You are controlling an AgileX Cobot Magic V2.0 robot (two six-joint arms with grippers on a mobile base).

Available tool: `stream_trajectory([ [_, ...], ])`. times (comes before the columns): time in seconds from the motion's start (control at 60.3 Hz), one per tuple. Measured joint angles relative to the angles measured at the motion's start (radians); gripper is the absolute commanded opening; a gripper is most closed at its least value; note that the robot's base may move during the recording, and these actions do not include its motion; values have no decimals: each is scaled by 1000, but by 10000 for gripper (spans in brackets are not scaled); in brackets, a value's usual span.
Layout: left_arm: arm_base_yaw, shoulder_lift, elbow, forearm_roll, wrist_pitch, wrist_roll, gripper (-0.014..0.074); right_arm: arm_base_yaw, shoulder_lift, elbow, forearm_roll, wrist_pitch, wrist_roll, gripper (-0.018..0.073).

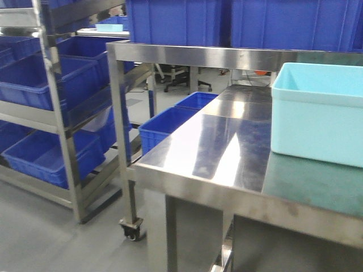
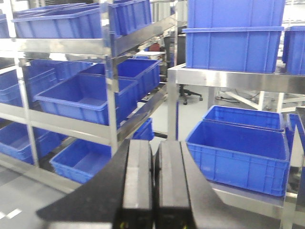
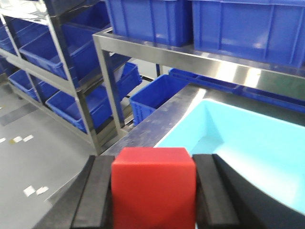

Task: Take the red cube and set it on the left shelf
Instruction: 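Drive the base away from the table holding the red cube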

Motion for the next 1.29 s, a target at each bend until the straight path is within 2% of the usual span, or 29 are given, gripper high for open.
stream_trajectory([
  [1.293,0,0,0,0,0,0,102,0,0,0,0,0,0,56],
])
